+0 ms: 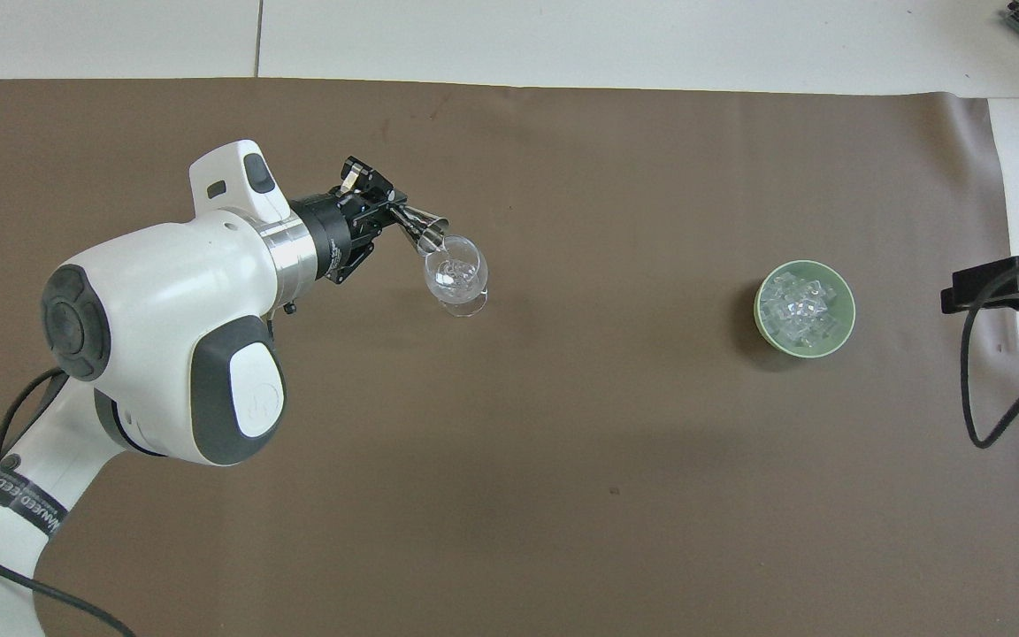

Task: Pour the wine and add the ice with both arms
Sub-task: 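Tilt the jigger over the wine glass with the left gripper to pour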

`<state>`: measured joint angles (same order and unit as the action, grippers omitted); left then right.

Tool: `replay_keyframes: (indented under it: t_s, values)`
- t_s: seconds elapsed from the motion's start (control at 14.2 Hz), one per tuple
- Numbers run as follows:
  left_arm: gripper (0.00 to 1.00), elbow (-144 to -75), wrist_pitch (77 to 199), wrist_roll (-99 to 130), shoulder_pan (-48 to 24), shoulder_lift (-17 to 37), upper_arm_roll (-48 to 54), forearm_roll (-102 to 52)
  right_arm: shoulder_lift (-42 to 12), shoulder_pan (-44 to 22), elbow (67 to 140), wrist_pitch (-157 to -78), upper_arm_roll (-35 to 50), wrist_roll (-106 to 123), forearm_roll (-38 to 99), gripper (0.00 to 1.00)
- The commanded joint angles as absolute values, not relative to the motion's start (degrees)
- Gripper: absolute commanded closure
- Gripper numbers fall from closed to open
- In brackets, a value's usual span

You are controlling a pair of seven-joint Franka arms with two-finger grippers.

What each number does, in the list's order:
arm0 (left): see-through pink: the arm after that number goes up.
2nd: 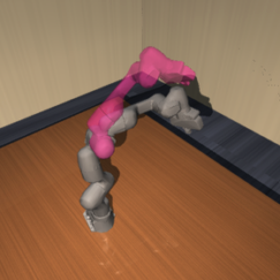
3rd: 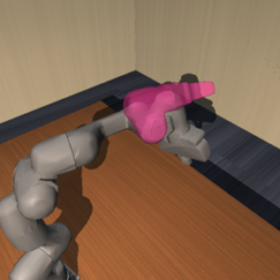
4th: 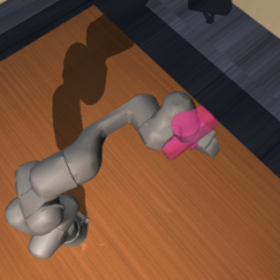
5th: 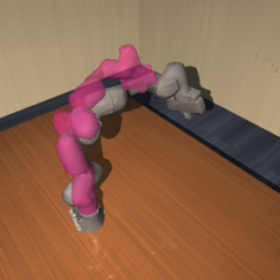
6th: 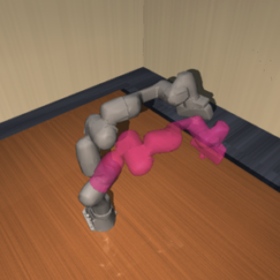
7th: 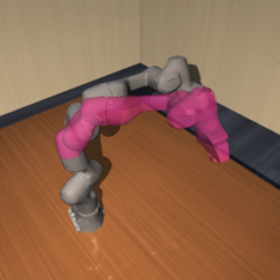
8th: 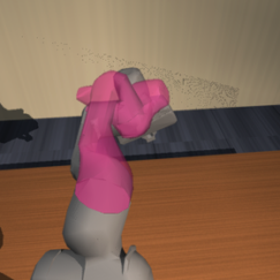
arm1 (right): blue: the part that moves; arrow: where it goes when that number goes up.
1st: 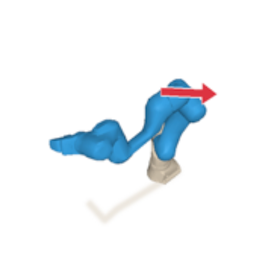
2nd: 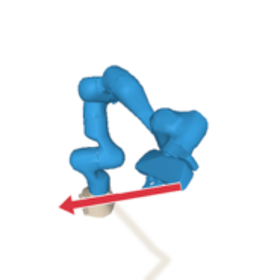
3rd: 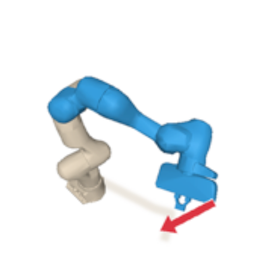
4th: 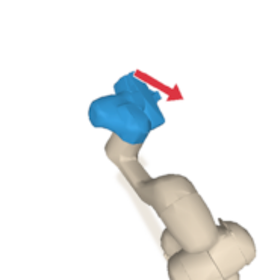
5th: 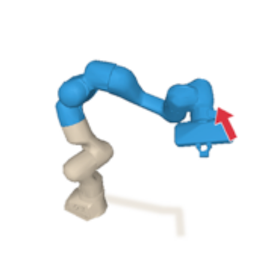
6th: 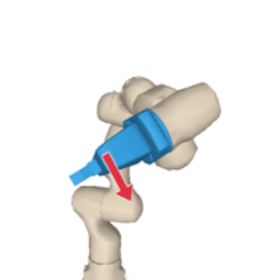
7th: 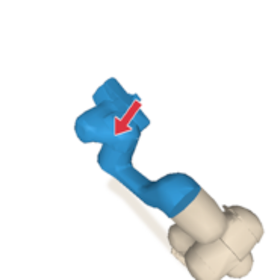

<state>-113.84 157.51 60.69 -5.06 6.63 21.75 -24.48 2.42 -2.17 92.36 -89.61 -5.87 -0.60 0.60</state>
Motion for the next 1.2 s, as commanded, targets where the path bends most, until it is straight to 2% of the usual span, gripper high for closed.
replay_keyframes:
  t_s: [0.0, 1.13]
  values:
    - [1.0, -114.87, 159.61, 61.7, -5.8, 6.15, 21.36, -19.88, 2.9, -1.41, 92.29, -88.95, -5.45, 0.79, 0.79, 0.0]
    - [1.0, -114.87, 161.54, 61.87, -6.5, 6.24, 21.71, -4.49, 2.9, -1.41, 92.29, -88.95, -5.45, 0.79, 0.79, 0.0]
